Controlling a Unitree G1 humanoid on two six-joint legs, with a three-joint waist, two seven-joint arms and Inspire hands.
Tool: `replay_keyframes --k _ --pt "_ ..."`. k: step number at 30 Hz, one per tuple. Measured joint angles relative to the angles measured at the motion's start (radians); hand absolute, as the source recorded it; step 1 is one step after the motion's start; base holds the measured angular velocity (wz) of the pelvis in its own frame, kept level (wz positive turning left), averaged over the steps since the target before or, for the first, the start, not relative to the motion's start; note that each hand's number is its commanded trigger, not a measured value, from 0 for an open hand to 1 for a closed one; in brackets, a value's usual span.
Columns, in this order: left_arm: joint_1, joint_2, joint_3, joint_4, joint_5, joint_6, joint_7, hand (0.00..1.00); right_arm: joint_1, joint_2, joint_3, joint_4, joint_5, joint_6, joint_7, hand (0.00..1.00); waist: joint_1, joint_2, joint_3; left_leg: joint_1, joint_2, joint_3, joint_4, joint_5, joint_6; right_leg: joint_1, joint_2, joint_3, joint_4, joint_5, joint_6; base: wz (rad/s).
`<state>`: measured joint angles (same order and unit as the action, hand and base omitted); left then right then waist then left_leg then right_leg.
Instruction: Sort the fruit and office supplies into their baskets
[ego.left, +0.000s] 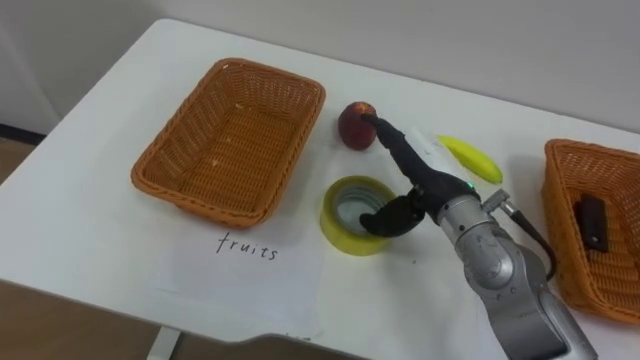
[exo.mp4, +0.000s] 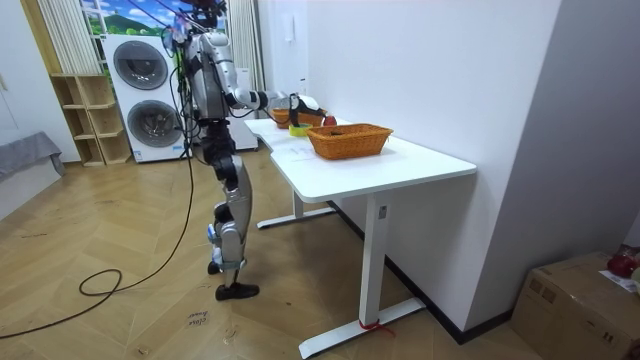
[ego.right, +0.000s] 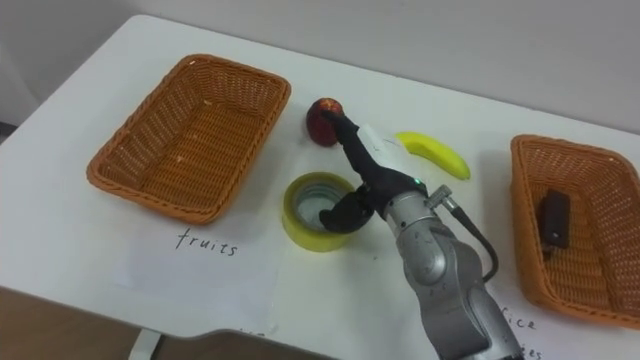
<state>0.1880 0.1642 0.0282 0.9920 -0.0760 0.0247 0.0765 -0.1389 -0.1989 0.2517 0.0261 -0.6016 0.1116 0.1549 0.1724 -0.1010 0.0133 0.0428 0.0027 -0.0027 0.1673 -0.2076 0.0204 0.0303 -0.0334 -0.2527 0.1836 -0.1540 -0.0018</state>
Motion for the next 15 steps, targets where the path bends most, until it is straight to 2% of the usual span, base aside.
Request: replay_keyframes --k 7,11,15 --pt "0.001 -0.007 0.000 0.000 0.000 0.003 0.001 0.00 0.000 0.003 0.000 0.000 -0.016 0.014 0.016 0.00 0.004 0.007 -0.0043 0.002 0.000 0.001 0.001 0.000 0.000 0.001 0.000 0.000 0.001 0.000 0.000 0.00" --pt "0.002 -0.007 -0.001 -0.009 -0.001 0.007 0.001 0.00 -0.001 0.002 0.000 0.000 -0.016 0.015 0.039 0.00 0.008 0.008 -0.0047 0.002 0.000 0.002 0.001 0.000 0.000 0.001 0.000 -0.001 0.001 0.000 0.000 0.00" --pt "0.000 -0.009 -0.002 -0.012 -0.001 0.013 0.003 0.00 -0.020 -0.001 0.000 0.000 -0.013 0.033 0.063 0.00 0.010 0.009 -0.0046 0.002 0.000 0.002 0.000 0.000 0.000 0.001 0.000 -0.001 0.001 0.000 0.000 0.00"
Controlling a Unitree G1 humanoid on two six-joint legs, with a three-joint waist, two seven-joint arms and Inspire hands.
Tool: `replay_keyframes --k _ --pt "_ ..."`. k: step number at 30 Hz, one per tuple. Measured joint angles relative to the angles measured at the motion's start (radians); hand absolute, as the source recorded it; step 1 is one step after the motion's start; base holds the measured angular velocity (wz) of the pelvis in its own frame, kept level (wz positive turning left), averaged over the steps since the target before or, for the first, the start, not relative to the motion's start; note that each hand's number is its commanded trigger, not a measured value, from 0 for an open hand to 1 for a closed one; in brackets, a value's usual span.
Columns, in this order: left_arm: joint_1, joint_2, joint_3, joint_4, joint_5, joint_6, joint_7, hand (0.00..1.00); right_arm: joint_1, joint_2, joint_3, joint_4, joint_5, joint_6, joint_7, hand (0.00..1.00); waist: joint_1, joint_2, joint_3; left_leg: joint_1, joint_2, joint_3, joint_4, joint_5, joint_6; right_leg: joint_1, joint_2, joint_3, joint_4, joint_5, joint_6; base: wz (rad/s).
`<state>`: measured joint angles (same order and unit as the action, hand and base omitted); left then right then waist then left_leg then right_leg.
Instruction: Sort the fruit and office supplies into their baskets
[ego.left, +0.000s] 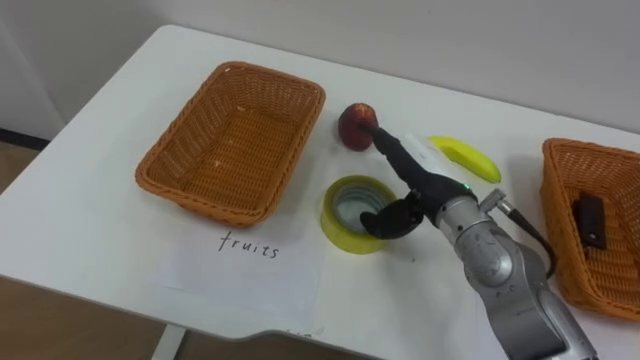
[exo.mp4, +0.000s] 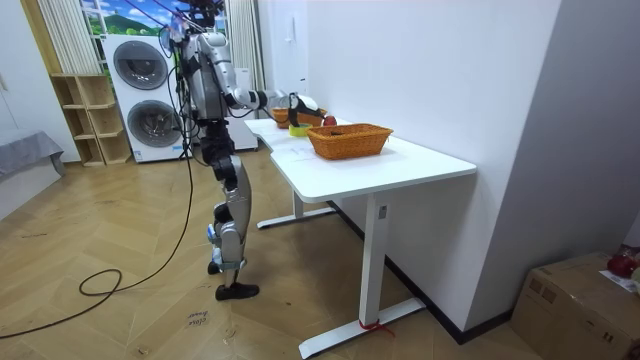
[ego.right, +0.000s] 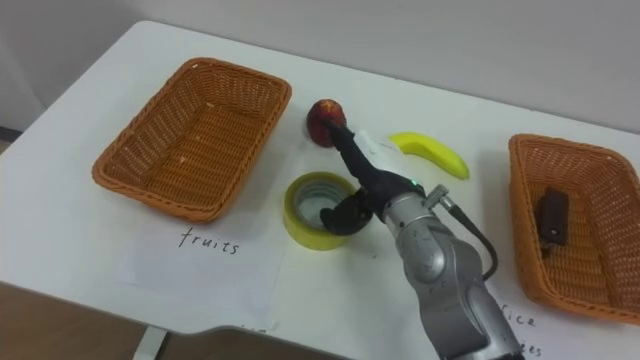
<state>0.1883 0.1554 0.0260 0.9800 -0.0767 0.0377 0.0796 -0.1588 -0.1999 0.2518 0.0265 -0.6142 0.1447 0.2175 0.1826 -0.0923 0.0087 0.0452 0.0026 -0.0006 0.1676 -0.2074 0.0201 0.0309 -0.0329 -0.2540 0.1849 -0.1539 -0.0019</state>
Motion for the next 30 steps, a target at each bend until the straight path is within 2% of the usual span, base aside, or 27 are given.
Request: replay_keyframes --k 7,16,21,25,30 --pt "0.000 0.003 -0.013 -0.001 -0.009 0.006 0.018 0.00 -0.058 -0.001 0.000 0.055 0.030 0.009 0.018 0.00 0.000 0.000 0.0003 0.001 0.000 -0.001 0.000 0.000 0.000 0.000 0.000 0.001 0.000 0.000 0.000 0.00" --pt "-0.001 0.004 -0.012 -0.001 -0.012 0.007 0.020 0.00 -0.061 -0.002 -0.001 0.062 0.028 0.013 0.060 0.00 0.001 -0.005 -0.0008 0.003 0.000 -0.002 0.002 0.000 0.000 0.002 0.000 0.001 0.000 0.000 0.000 0.00" --pt "-0.001 0.010 -0.011 0.004 -0.012 0.009 0.016 0.00 -0.077 -0.003 -0.001 0.073 0.024 0.042 0.091 0.00 0.000 -0.014 0.0025 0.002 0.000 -0.002 0.001 0.000 0.000 0.002 0.000 0.001 0.000 0.000 0.000 0.00" --pt "-0.010 0.014 -0.010 0.022 -0.012 0.026 0.015 0.00 -0.080 -0.010 -0.002 0.071 0.021 0.054 0.122 0.00 0.000 -0.020 -0.0010 0.003 -0.001 -0.002 -0.001 0.000 0.000 0.004 0.000 0.001 0.000 0.000 0.000 0.00" --pt "-0.008 0.015 -0.009 0.023 -0.009 0.030 0.011 0.00 -0.086 -0.019 -0.002 0.068 0.019 0.061 0.143 0.00 0.000 -0.020 -0.0003 0.005 0.000 -0.001 -0.001 0.000 0.000 0.005 0.000 0.001 0.000 0.000 0.000 0.00"
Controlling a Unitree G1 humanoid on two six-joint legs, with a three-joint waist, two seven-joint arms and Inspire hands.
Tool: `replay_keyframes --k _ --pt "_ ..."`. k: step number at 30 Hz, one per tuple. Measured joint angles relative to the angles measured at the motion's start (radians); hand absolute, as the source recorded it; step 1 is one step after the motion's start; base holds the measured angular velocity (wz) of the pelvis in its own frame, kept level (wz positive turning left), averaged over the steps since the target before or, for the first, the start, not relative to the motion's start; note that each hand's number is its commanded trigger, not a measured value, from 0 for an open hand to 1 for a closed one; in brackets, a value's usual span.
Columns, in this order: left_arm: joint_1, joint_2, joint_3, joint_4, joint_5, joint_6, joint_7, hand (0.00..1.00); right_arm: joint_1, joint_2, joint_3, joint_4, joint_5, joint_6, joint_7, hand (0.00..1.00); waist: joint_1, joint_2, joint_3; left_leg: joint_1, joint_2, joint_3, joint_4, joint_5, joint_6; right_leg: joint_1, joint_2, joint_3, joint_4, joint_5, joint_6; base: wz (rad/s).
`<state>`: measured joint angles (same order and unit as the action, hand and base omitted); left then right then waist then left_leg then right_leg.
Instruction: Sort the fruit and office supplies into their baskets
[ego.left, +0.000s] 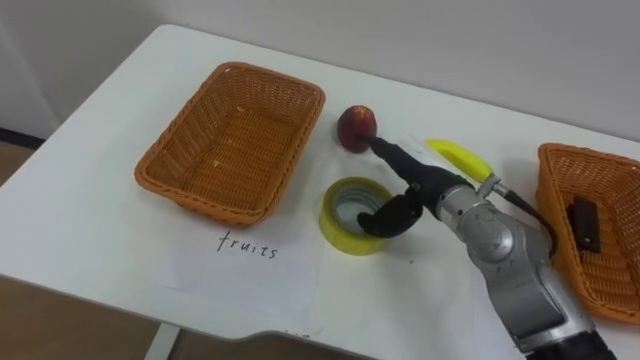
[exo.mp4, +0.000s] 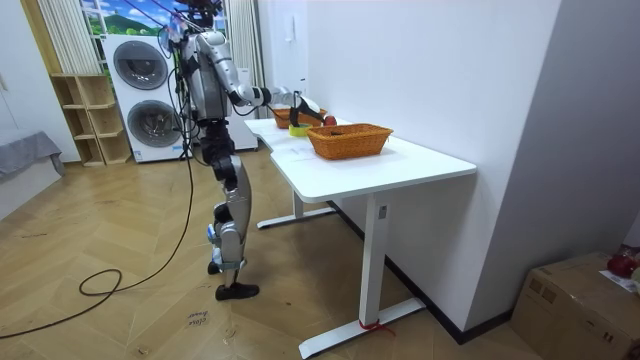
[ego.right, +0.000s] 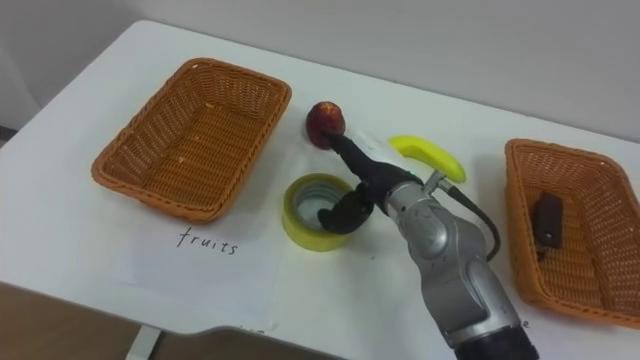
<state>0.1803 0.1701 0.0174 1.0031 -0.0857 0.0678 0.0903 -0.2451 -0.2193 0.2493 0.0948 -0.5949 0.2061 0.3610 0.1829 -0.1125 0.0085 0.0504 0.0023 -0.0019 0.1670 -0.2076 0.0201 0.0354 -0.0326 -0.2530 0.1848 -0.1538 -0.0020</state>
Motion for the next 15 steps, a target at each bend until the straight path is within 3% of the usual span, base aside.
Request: replay_keyframes --k 6,15 --pt "-0.012 0.017 0.001 0.001 0.002 0.014 -0.035 0.00 -0.025 -0.001 0.000 -0.001 -0.001 0.013 0.043 0.00 0.005 -0.011 0.0080 0.001 0.001 0.000 -0.001 0.000 0.000 0.000 0.000 0.001 0.000 0.000 0.000 0.00" --pt "-0.035 0.023 0.000 0.022 0.001 0.013 -0.049 0.00 -0.030 -0.003 0.001 -0.026 -0.028 0.013 0.101 0.00 0.015 -0.017 0.0074 0.001 0.001 0.001 -0.004 0.000 0.000 0.000 0.001 0.001 -0.001 0.000 0.000 0.00"
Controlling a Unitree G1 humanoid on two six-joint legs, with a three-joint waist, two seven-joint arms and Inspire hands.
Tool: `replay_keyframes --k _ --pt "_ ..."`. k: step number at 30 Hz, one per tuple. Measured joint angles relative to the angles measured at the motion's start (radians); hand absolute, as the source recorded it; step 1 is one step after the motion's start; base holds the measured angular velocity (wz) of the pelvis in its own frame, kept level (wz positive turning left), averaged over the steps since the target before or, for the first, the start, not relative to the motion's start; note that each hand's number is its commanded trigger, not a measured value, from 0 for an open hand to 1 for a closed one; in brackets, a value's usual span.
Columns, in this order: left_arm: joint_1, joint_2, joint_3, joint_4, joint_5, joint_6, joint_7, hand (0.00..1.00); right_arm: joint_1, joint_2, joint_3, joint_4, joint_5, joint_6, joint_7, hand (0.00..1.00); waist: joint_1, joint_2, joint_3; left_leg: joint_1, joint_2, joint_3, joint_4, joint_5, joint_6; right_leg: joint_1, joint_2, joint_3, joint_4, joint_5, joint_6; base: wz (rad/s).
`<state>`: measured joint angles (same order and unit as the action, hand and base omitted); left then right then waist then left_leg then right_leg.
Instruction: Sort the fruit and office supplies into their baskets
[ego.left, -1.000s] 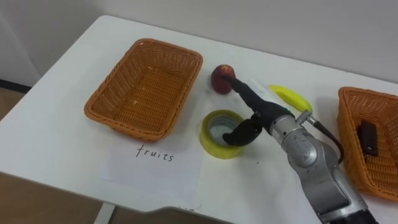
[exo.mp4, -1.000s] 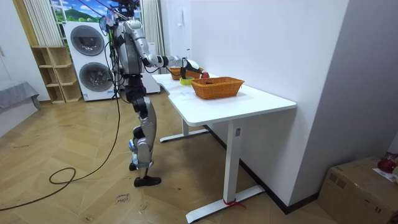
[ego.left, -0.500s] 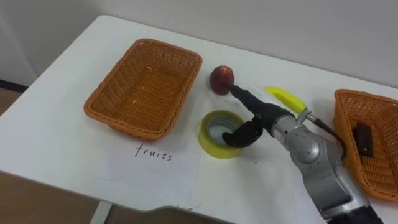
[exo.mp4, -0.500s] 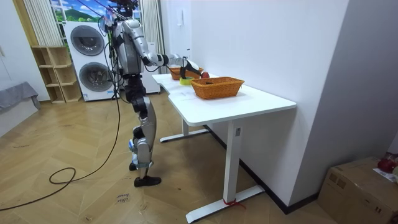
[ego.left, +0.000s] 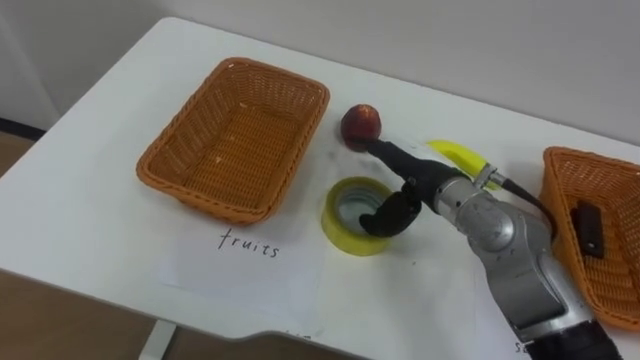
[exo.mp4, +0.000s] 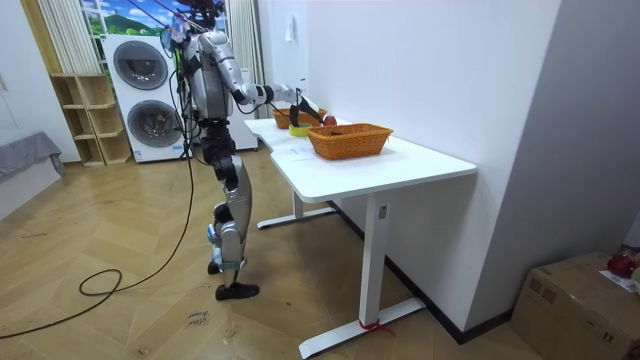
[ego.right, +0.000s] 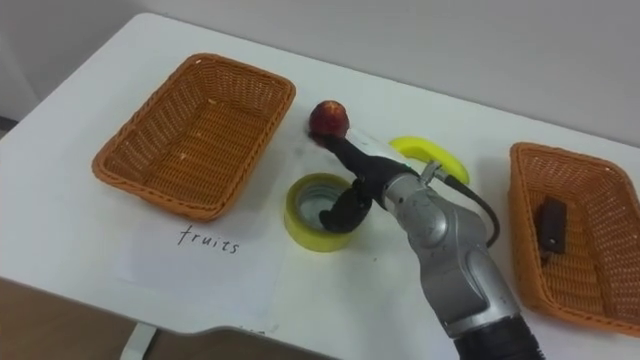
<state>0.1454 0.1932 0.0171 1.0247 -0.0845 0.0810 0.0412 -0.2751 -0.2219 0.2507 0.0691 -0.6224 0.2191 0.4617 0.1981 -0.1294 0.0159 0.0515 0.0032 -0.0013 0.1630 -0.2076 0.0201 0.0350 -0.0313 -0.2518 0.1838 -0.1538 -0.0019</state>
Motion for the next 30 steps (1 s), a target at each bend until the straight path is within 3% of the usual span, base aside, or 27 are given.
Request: replay_keyframes --k 8,9,10,11,22,30 --pt "0.005 0.009 0.001 0.000 0.000 -0.001 -0.008 0.00 -0.001 -0.012 0.000 -0.011 -0.021 0.000 0.050 0.00 0.003 -0.011 -0.0040 0.000 0.000 0.000 -0.003 0.000 0.000 -0.002 0.000 -0.002 0.000 0.000 0.000 0.00" --pt "0.004 0.011 0.001 0.000 0.001 -0.002 -0.008 0.00 -0.001 -0.012 0.000 -0.011 -0.025 0.000 0.058 0.18 0.004 -0.014 -0.0055 0.000 0.000 0.000 -0.002 0.000 0.000 -0.002 0.000 -0.002 0.000 0.000 0.000 0.00" --pt "0.003 0.012 0.002 0.000 0.001 -0.003 -0.009 0.00 -0.002 -0.012 0.000 -0.011 -0.038 0.000 0.065 0.52 0.004 -0.017 -0.0062 0.000 0.000 0.001 -0.002 0.000 0.000 -0.002 0.000 -0.002 0.000 0.000 0.000 0.00" --pt "0.003 0.013 0.004 0.000 0.001 -0.004 -0.009 0.00 -0.004 -0.012 0.000 -0.011 -0.047 0.000 0.069 1.00 0.004 -0.019 -0.0066 0.001 0.000 0.001 -0.002 0.000 0.000 -0.002 0.000 -0.002 0.000 0.000 0.000 0.00" --pt "-0.002 0.020 0.021 0.014 0.000 -0.010 -0.014 0.00 -0.031 -0.021 -0.001 -0.003 -0.082 0.002 0.156 1.00 0.026 -0.040 0.0012 -0.002 0.000 -0.006 0.000 0.000 0.000 -0.001 -0.001 -0.009 0.000 0.000 0.000 0.01" --pt "-0.003 0.022 0.023 0.018 0.000 -0.018 -0.033 0.00 -0.029 -0.025 -0.001 -0.006 -0.095 -0.002 0.192 1.00 0.026 -0.040 0.0021 -0.005 0.000 -0.005 0.001 0.000 0.000 -0.003 -0.001 -0.011 0.001 0.000 0.000 0.00"
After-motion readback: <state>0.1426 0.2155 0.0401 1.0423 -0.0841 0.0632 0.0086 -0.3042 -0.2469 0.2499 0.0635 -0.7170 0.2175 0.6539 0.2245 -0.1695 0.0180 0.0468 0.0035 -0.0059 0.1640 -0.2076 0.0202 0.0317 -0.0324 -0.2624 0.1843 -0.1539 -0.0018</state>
